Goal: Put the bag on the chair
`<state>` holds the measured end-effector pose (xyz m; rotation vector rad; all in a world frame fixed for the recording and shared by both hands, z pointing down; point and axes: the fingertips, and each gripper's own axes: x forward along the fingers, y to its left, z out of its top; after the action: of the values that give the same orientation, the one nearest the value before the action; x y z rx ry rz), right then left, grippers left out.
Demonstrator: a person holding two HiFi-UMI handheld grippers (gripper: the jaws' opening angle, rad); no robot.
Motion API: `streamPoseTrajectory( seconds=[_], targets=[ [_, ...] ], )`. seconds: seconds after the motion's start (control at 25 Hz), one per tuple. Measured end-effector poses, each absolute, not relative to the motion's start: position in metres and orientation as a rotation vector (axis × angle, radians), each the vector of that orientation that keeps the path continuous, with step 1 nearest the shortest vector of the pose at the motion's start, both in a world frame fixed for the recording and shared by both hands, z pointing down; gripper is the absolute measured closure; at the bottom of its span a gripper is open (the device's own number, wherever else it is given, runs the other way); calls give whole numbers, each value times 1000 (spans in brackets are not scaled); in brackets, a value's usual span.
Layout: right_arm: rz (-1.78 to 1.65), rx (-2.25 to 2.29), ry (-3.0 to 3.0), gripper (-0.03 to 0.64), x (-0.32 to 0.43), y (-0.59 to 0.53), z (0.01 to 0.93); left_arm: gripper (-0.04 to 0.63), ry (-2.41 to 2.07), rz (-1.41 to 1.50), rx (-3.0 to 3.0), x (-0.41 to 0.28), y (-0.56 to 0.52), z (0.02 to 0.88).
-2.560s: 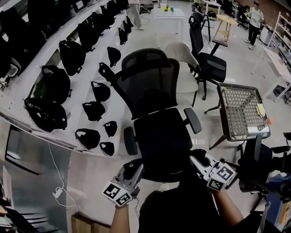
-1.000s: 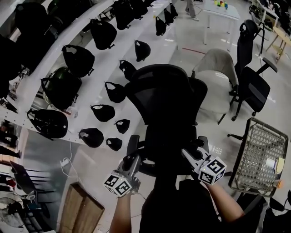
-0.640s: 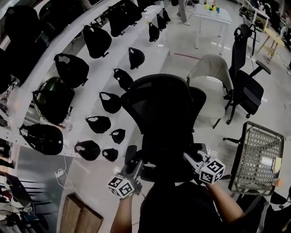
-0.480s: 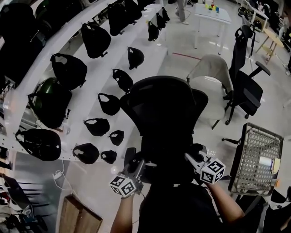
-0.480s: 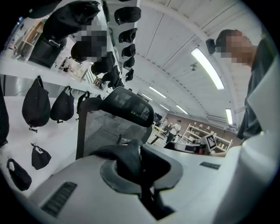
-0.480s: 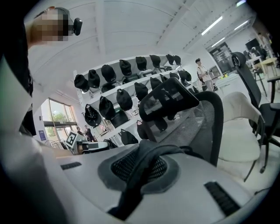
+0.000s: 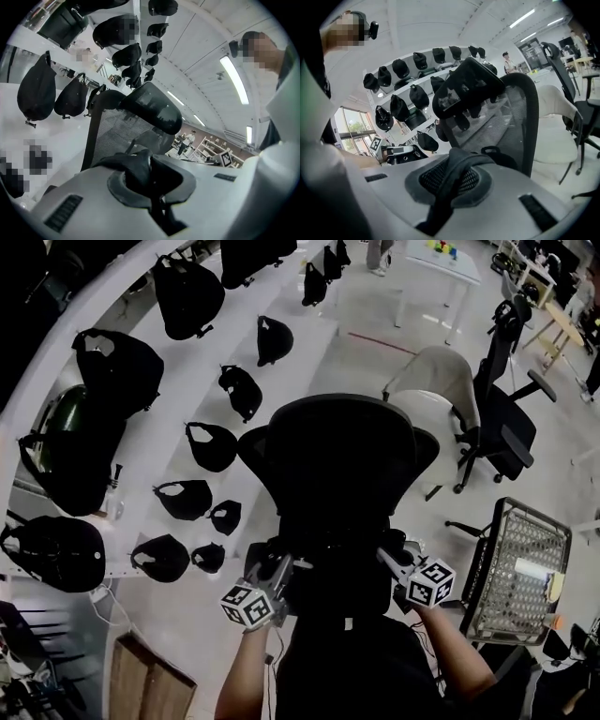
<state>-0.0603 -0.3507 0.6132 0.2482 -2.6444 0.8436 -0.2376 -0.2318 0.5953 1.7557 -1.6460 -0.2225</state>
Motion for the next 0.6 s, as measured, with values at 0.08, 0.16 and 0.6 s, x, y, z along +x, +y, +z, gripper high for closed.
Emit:
streamPoseTrajectory(
  seconds=[0.08, 0.16, 0.6],
  targets=[
    [886, 261, -2621, 597, -66, -356, 629, 572, -1634, -215, 1744, -246, -238, 608],
    [927, 283, -2592, 597, -71, -361, 644, 572, -1623, -212, 1732, -252, -245, 621],
    [1016, 438, -2473, 597, -71, -397, 707, 572, -1494, -122, 1770, -253, -282, 667]
  ],
)
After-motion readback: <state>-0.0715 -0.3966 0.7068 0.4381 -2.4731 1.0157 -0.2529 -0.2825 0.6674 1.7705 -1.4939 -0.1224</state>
